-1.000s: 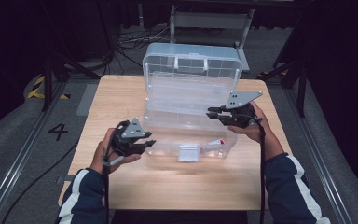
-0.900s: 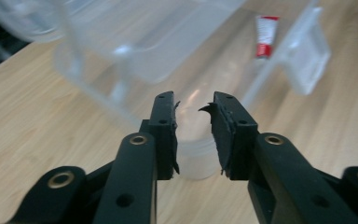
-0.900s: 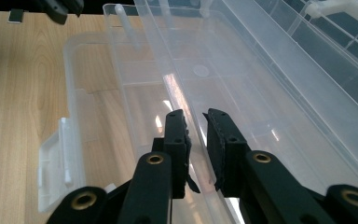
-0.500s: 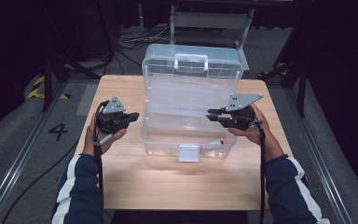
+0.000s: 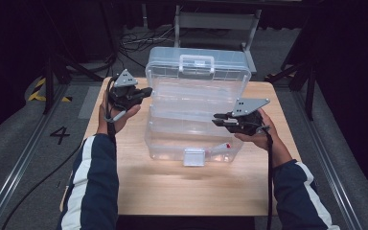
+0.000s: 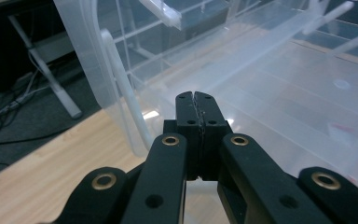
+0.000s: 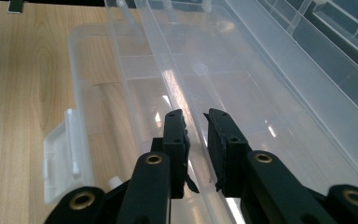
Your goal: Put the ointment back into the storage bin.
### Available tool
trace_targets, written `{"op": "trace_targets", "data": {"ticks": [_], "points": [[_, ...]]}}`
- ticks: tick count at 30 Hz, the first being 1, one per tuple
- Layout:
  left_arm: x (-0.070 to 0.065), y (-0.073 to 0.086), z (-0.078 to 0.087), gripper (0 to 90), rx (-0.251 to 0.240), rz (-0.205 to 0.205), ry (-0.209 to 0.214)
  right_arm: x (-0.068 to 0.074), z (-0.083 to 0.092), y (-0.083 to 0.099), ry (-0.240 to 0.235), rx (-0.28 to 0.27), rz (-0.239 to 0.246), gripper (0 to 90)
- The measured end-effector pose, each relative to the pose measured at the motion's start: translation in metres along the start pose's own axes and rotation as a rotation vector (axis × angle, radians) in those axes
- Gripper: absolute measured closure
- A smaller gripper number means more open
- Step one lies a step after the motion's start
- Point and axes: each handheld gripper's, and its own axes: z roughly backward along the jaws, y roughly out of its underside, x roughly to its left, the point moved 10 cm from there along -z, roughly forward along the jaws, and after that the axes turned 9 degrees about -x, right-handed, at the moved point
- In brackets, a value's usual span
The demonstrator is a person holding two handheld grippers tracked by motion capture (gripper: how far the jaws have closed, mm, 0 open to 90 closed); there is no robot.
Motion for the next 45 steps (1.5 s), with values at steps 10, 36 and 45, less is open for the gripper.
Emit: {"op": "trace_targets", "data": {"ticks": [10,36,45], "points": [[0.0,-0.017,-0.014,90.0,-0.044,0.001,-0.012,0.003,0.001,0.002,-0.005,0.016,0.013,77.8],[0.0,-0.022,-0.001,90.0,-0.038,-0.026,-0.032,0.006,0.012,0.012,-0.013,0.011,-0.022,76.3],[-0.003,-0.018,0.003,90.0,-0.033,-0.049,-0.026,0.004,0.02,0.018,0.007,0.025,-0.013,74.6]]}}
